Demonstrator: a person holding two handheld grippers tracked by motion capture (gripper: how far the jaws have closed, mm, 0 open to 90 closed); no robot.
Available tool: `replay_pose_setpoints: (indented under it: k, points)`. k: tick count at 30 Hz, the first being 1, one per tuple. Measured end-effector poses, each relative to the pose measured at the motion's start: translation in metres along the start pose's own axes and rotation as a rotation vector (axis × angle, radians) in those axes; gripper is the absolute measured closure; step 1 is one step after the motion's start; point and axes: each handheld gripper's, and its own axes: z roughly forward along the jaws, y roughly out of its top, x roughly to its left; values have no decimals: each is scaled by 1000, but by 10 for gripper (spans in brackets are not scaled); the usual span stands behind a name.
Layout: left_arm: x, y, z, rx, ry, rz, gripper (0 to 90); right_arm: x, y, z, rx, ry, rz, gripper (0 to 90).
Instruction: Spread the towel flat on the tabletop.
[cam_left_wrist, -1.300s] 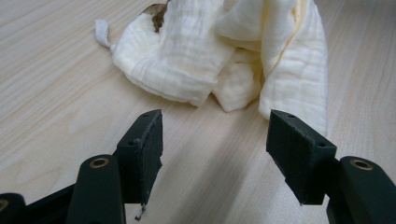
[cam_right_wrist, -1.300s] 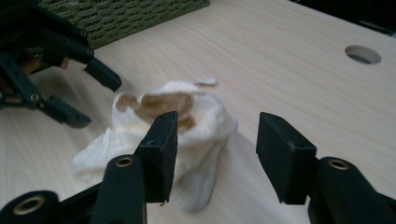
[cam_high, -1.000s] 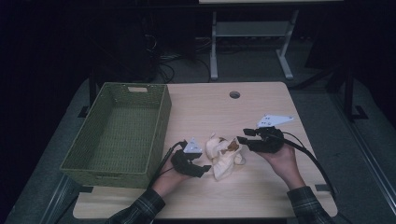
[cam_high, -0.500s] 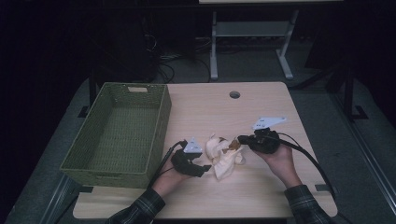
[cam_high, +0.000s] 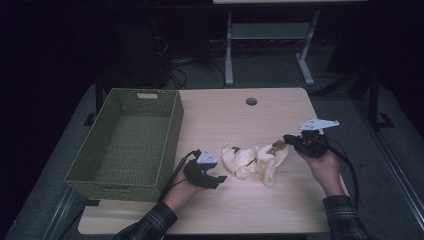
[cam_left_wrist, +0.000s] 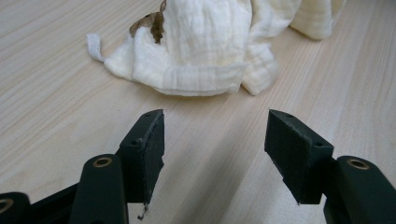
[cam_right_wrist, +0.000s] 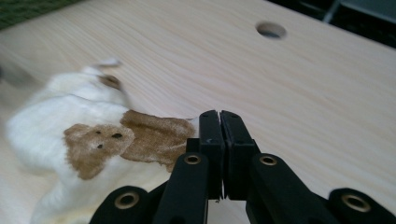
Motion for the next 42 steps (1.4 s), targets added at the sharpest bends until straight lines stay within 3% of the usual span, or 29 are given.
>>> replay_pose_setpoints:
  k: [5, 9, 11, 15, 23, 26, 32, 37, 39, 40, 41, 42]
  points:
    - [0, 2, 1, -9, 6, -4, 381, -17, -17, 4, 52, -61, 26, 879]
    - [1, 7, 3, -23, 5, -9, 393, -23, -25, 5, 64, -63, 48, 861]
    - [1, 10, 6, -25, -6, -10, 397, -24, -26, 4, 56, -60, 54, 742]
    - [-2, 16, 11, -28, 0, 0, 403, -22, -25, -4, 40, -49, 59, 661]
    - [-4, 27, 22, -29, -9, -3, 445, -2, -44, -20, 49, 27, 61, 629]
    - [-5, 28, 25, -22, -15, -3, 456, 5, -50, -22, 68, 39, 48, 616]
    - [-8, 29, 37, 6, -22, 15, 492, 25, -70, -24, 106, 112, 52, 597]
    - [-10, 33, 41, 35, -13, 29, 620, 41, -76, -19, 118, 162, 41, 581]
    - [-9, 34, 41, 41, -16, 35, 716, 43, -77, -18, 117, 168, 37, 576]
    - [-9, 35, 41, 43, -17, 32, 716, 46, -76, -16, 121, 176, 36, 572]
    - [-9, 36, 41, 42, -19, 31, 820, 50, -75, -12, 117, 187, 23, 564]
    - [-8, 37, 41, 38, -21, 26, 845, 51, -74, -10, 115, 191, 27, 560]
